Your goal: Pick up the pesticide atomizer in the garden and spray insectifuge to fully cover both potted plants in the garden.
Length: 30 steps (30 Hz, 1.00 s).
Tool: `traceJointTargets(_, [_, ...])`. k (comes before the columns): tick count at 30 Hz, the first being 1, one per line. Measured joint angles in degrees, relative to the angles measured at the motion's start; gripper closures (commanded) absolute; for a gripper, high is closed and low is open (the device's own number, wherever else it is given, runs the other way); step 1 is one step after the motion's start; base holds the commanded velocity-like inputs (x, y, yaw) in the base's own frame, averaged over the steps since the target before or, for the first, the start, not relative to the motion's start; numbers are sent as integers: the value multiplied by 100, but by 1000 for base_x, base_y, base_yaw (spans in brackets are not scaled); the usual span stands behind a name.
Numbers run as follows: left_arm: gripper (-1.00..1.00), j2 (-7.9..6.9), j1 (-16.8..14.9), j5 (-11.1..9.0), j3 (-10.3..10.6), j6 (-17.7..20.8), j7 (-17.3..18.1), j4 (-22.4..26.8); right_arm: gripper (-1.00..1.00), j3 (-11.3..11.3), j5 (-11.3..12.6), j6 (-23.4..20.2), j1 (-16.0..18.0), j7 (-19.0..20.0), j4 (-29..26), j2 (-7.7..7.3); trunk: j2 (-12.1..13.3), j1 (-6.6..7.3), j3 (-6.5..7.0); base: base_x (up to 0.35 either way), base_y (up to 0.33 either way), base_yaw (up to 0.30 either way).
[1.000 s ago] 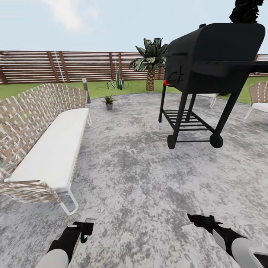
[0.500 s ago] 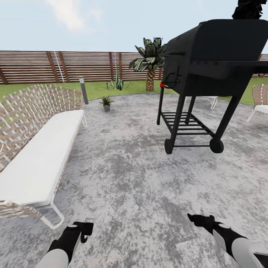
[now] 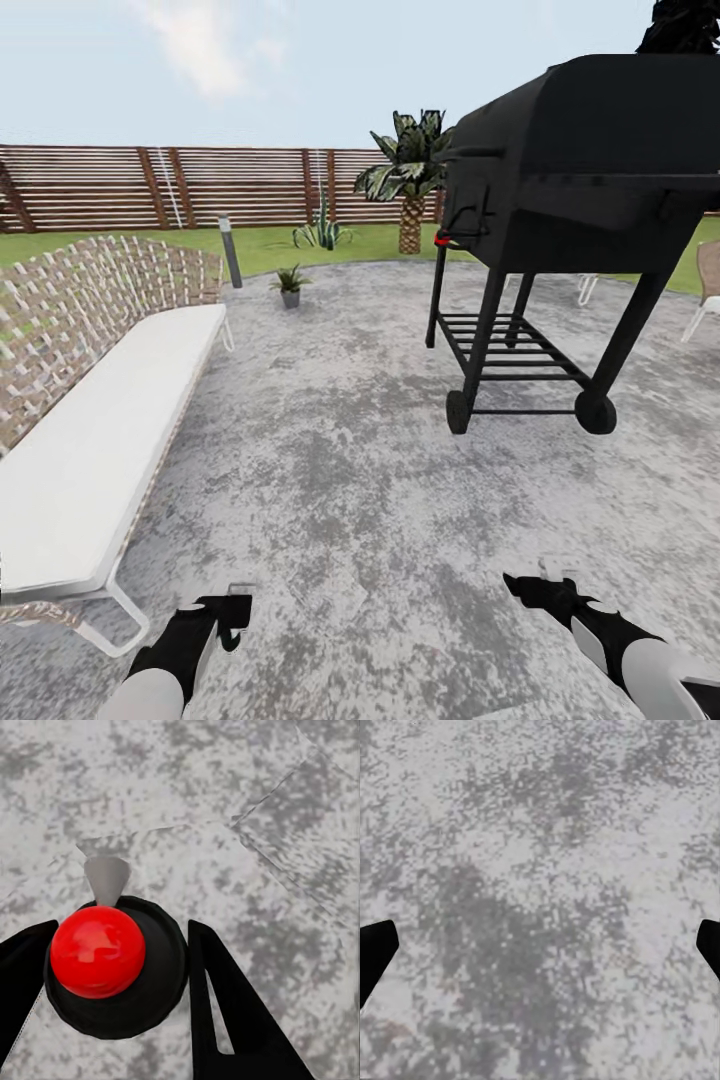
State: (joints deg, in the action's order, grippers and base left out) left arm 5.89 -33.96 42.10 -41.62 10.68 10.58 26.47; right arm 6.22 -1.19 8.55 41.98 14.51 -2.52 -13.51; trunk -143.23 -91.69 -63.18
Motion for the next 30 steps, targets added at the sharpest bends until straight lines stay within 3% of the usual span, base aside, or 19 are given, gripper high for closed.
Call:
traceJointTargets(18, [100, 0, 0, -57, 0, -1, 0, -2, -100, 0, 0, 0, 0, -5, 0, -1, 0, 1, 140, 262, -4, 168])
traceJointTargets(30, [100, 0, 0, -58, 0, -3, -2, -5, -100, 0, 0, 1, 1, 0, 0, -1, 0, 1, 227, 288, -154, 115])
